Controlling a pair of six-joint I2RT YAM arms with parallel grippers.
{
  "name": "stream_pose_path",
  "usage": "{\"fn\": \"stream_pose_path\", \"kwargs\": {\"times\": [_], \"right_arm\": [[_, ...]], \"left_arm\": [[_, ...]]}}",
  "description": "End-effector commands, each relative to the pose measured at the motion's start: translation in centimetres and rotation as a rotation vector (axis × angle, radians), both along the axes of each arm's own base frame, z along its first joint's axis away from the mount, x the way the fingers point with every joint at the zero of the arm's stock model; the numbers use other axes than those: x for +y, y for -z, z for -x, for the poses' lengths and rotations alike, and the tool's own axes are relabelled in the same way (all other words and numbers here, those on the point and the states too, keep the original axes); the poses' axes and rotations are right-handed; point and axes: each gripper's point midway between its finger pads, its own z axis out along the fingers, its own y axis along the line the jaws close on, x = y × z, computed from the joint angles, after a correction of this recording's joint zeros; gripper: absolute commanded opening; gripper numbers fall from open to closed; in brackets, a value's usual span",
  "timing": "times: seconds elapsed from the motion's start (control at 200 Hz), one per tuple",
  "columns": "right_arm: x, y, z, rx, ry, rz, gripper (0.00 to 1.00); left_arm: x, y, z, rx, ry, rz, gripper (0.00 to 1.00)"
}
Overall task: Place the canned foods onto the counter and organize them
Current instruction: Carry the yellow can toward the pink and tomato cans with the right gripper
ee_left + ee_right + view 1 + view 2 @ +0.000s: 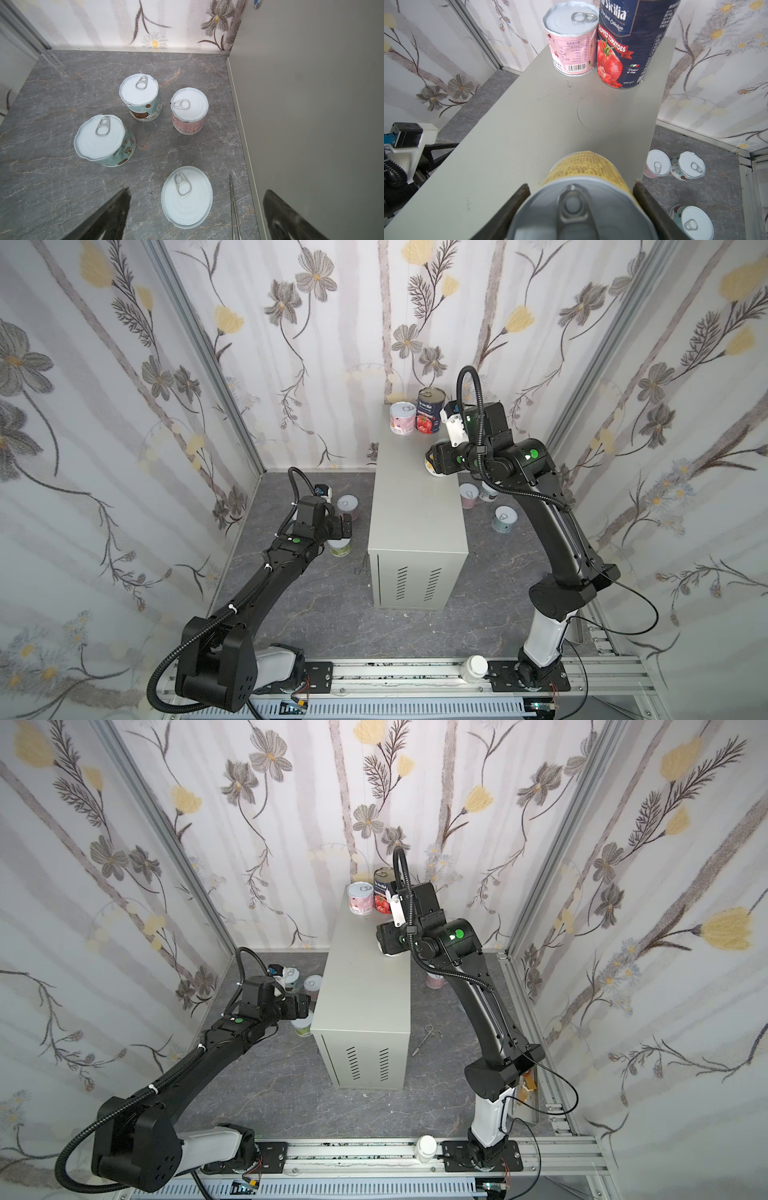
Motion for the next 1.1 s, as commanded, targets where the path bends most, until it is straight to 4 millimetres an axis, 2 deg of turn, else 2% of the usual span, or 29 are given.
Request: {"fn": "stream_pose_path", "kwargs": {"times": [0.0,0.425,0.615,0.729,0.754,0.824,0.944,0.964,0.974,0.999,1.094], "right_arm": [[0.4,0.3,0.2,0.006,-0.028,0.011,0.74],[0.9,0.5,-0.1,0.004,-0.043,0.009,0.80],[1.5,-0.8,0.7,-0.050,-0.097,0.022,1.00],[1.1,-1.4,1.2,-0.090,-0.107,0.029,1.00],[0.9,-1.5,1.3,-0.097,-0.106,0.029,1.00],[0.6,-1.8,1.7,-0.120,-0.101,0.019,1.00],[-0.2,-1.5,2.5,-0.163,-0.100,0.004,0.97],[-0.1,-1.0,2.5,-0.161,-0.099,0.006,0.98],[-0.5,-1.7,3.0,-0.180,-0.099,-0.003,0.98],[-0.8,-1.9,3.3,-0.194,-0.098,-0.009,0.97],[-1.4,-1.3,4.1,-0.220,-0.097,-0.024,0.97]], "left_arm": [[0.0,-0.4,-0.1,-0.021,0.003,0.001,1.00],[0.2,0.2,0.1,-0.012,-0.001,-0.005,1.00],[0.1,0.2,0.1,-0.017,0.005,-0.001,1.00],[0.0,0.4,0.2,-0.012,0.010,-0.001,1.00],[0.0,-0.4,0.4,-0.034,0.013,0.005,1.00],[0.1,-0.4,0.7,-0.040,0.017,0.003,1.00],[0.4,-0.7,1.0,-0.055,0.008,-0.001,1.00],[0.3,-0.7,1.0,-0.056,0.009,0.001,1.00],[0.4,-0.7,1.0,-0.057,0.008,0.000,1.00],[0.3,-0.8,1.0,-0.059,0.011,0.001,1.00],[0.3,-1.0,1.0,-0.064,0.012,0.005,1.00]]}}
